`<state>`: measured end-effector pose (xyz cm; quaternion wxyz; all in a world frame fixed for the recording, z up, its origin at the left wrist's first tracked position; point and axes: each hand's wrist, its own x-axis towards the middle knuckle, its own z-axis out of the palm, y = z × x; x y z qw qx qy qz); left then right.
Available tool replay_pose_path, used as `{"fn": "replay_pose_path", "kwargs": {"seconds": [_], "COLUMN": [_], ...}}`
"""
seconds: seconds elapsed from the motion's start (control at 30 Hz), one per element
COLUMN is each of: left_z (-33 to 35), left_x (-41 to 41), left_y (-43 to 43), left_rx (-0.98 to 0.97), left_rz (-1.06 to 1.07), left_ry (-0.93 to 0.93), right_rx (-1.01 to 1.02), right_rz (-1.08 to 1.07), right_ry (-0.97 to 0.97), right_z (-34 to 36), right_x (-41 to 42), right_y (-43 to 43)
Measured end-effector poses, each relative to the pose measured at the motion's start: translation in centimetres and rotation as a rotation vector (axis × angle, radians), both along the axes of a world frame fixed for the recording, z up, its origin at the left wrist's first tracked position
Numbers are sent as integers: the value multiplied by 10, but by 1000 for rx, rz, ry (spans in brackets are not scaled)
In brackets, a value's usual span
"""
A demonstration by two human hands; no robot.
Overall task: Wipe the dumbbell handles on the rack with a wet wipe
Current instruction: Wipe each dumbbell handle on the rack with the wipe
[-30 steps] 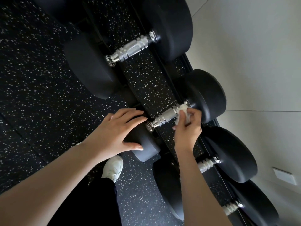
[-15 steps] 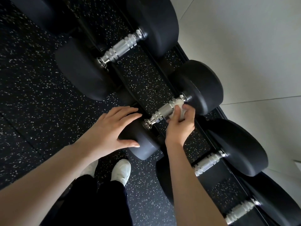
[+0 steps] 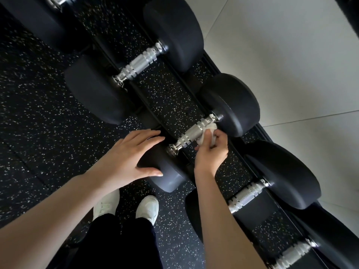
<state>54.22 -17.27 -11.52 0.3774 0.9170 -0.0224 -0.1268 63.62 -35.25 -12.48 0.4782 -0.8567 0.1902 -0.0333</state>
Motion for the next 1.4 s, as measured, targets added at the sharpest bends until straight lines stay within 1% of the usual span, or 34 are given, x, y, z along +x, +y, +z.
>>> {"fn": "replay_pose_path", "kwargs": {"seconds": [0.07, 0.17, 0.3, 0.47, 0.57, 0.7, 0.8, 0.87, 1.1, 1.23, 1.4], "left_z": [5, 17, 42, 74, 83, 79, 65, 54, 26, 19, 16], "left_x": [0, -1, 1, 13, 26, 43, 55, 61, 74, 73, 71], "left_y": [-1, -4, -2, 27, 52, 88, 114, 129, 170, 179, 178], "left_rx": [22, 84, 181, 338, 398, 437, 425, 396, 292, 239, 205], "left_rz": [-4, -3, 19, 42, 76, 98, 79, 66, -18, -50, -28], "left_ry": [14, 35, -16, -101, -97, -96, -95, -91, -111, -143, -134], "right_rx": [33, 57, 69, 130, 161, 103, 7, -29, -136, -137, -61], "right_rz": [69, 99, 156, 168, 177, 214, 217, 180, -56, -159, -214], "right_ry": [57, 53, 36, 47, 64, 68, 66, 54, -15, -47, -19], "right_z": [8, 30, 64, 104, 114, 105, 87, 76, 38, 23, 17], "right_x": [-6, -7, -4, 2, 10, 23, 33, 41, 79, 88, 94], "right_y": [-5, -7, 3, 31, 55, 91, 119, 138, 195, 211, 218]}}
